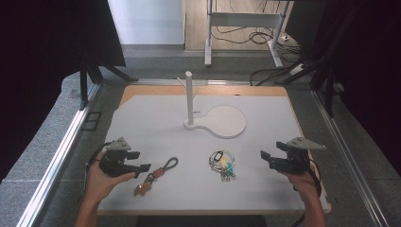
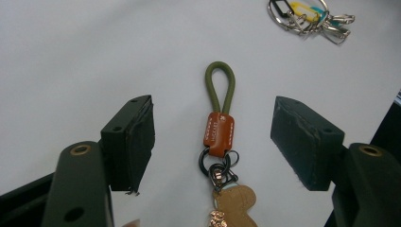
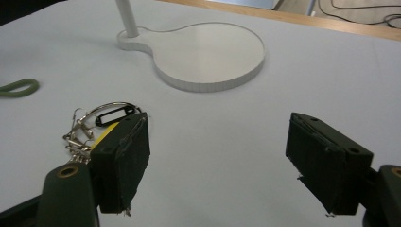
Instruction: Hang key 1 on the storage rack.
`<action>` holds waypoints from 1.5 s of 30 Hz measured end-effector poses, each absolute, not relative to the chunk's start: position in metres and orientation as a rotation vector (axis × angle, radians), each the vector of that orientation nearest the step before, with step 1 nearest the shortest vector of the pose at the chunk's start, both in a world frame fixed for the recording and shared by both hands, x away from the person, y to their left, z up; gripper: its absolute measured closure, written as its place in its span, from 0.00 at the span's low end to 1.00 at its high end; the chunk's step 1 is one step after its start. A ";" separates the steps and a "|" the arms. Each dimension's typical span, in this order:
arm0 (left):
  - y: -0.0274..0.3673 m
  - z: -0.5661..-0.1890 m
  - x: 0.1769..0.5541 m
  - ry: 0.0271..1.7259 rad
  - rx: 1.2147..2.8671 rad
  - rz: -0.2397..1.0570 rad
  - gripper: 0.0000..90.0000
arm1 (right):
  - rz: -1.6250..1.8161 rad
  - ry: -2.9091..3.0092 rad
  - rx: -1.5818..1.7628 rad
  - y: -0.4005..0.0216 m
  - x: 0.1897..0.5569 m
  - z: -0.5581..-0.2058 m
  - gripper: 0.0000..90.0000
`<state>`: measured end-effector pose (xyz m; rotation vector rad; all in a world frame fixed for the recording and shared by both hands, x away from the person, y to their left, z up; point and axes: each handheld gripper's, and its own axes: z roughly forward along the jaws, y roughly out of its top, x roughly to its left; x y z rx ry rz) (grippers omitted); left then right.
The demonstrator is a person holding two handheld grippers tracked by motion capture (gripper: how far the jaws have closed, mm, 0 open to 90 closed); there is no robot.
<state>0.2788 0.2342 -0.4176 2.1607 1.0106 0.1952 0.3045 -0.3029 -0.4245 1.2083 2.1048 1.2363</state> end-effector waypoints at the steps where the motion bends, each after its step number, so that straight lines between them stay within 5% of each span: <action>1: 0.234 -0.418 0.279 1.011 2.161 0.195 0.35 | 1.236 2.105 1.208 -0.303 0.305 -0.424 0.25; 27: 0.250 -0.413 0.263 1.052 2.151 0.221 0.36 | 1.264 2.151 1.165 -0.314 0.312 -0.430 0.32; 45: 0.211 -0.423 0.286 1.009 2.330 0.170 0.36 | 1.241 2.184 1.188 -0.311 0.311 -0.437 0.34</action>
